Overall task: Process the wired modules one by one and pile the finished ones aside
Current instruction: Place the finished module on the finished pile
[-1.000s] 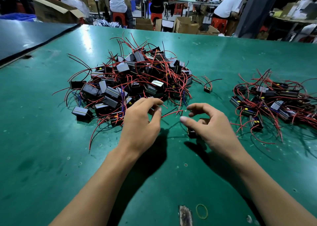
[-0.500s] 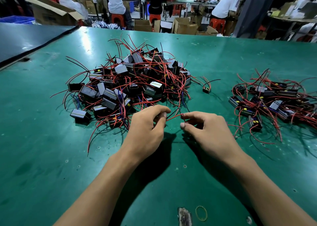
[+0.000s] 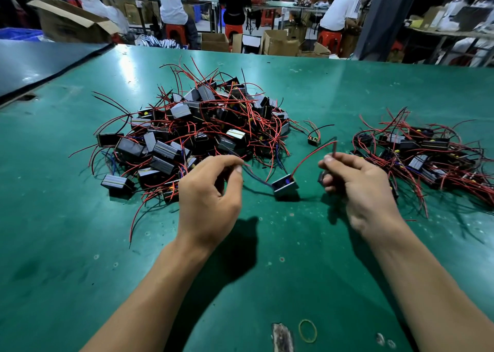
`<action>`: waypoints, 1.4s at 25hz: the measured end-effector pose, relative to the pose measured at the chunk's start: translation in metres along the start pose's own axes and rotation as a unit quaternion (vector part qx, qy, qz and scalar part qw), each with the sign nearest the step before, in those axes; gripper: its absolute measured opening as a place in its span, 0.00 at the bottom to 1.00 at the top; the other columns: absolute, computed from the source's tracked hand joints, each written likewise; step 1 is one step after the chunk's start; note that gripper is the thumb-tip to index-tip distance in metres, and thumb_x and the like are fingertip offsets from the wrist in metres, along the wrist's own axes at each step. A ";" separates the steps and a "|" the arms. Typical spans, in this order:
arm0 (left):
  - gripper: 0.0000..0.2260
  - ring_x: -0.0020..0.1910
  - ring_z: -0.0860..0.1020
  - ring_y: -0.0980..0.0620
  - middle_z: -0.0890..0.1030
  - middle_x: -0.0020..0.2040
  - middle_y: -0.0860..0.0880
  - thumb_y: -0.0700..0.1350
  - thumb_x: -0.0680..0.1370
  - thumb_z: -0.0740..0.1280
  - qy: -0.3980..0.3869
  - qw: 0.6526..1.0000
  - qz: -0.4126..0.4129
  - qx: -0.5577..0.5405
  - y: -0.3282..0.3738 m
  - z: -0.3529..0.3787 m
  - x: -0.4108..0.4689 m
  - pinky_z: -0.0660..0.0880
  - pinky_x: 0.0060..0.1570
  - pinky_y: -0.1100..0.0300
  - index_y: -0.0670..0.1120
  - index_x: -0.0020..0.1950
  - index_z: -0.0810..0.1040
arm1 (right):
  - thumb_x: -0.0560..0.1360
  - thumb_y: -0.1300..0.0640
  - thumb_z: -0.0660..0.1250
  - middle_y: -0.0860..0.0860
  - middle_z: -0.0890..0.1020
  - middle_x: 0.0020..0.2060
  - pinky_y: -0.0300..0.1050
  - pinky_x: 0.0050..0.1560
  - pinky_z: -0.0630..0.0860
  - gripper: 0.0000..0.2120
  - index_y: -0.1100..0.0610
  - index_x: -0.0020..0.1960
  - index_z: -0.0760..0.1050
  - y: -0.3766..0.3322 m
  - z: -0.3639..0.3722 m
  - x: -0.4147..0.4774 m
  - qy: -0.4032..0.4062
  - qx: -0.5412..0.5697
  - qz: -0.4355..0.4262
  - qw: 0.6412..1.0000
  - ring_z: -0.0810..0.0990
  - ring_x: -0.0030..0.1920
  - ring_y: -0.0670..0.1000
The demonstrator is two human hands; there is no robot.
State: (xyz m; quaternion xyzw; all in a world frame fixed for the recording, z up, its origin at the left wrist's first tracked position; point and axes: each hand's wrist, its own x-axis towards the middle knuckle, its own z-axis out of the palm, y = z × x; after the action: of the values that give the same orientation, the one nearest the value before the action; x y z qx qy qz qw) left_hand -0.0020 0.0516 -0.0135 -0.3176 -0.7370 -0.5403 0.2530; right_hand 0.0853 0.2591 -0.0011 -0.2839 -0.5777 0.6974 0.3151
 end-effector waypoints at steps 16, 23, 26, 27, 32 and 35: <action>0.05 0.44 0.80 0.55 0.85 0.45 0.52 0.41 0.76 0.70 -0.210 0.974 -0.063 0.057 -0.011 0.010 -0.011 0.78 0.50 0.56 0.45 0.49 0.85 | 0.77 0.63 0.70 0.48 0.70 0.71 0.34 0.49 0.77 0.33 0.60 0.78 0.60 0.018 -0.019 0.024 0.101 -0.167 -0.112 0.974 0.81 0.52 0.35; 0.05 0.45 0.80 0.56 0.85 0.46 0.52 0.41 0.77 0.70 -0.218 0.971 -0.075 0.057 -0.011 0.010 -0.011 0.76 0.51 0.61 0.45 0.50 0.85 | 0.76 0.63 0.69 0.51 0.73 0.57 0.26 0.47 0.72 0.23 0.59 0.70 0.71 0.025 0.013 -0.010 0.110 -0.263 -0.389 0.876 0.79 0.44 0.42; 0.06 0.44 0.80 0.56 0.85 0.46 0.52 0.40 0.76 0.70 -0.219 0.971 -0.087 0.051 -0.011 0.010 -0.011 0.76 0.50 0.61 0.45 0.50 0.85 | 0.79 0.66 0.64 0.55 0.78 0.63 0.46 0.65 0.74 0.20 0.60 0.71 0.72 0.034 0.034 -0.004 -0.080 -0.379 -0.330 0.861 0.78 0.61 0.51; 0.05 0.44 0.80 0.57 0.85 0.46 0.52 0.40 0.76 0.70 -0.217 0.971 -0.088 0.048 -0.011 0.010 -0.011 0.76 0.50 0.62 0.45 0.49 0.85 | 0.79 0.66 0.62 0.57 0.76 0.68 0.48 0.71 0.69 0.22 0.62 0.73 0.70 0.037 0.039 0.003 -0.115 -0.419 -0.297 0.850 0.76 0.66 0.53; 0.05 0.42 0.79 0.59 0.85 0.43 0.54 0.40 0.76 0.70 -0.218 0.971 -0.092 0.044 -0.013 0.009 -0.012 0.74 0.48 0.64 0.46 0.48 0.85 | 0.81 0.63 0.59 0.58 0.72 0.73 0.46 0.71 0.65 0.24 0.61 0.77 0.65 0.035 0.045 0.043 -0.044 -0.478 -0.158 0.863 0.73 0.70 0.58; 0.04 0.42 0.78 0.60 0.84 0.43 0.55 0.41 0.76 0.70 -0.222 0.970 -0.090 0.043 -0.014 0.009 -0.011 0.74 0.47 0.65 0.46 0.48 0.85 | 0.80 0.60 0.62 0.61 0.76 0.69 0.50 0.70 0.70 0.27 0.60 0.78 0.63 0.035 0.028 0.058 0.021 -0.453 -0.129 0.882 0.77 0.65 0.60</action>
State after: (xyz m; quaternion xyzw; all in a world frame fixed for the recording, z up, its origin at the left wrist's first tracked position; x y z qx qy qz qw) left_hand -0.0054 0.0552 -0.0335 -0.3506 -0.8227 -0.4451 0.0470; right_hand 0.0226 0.2817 -0.0326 -0.3330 -0.8556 0.3065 0.2513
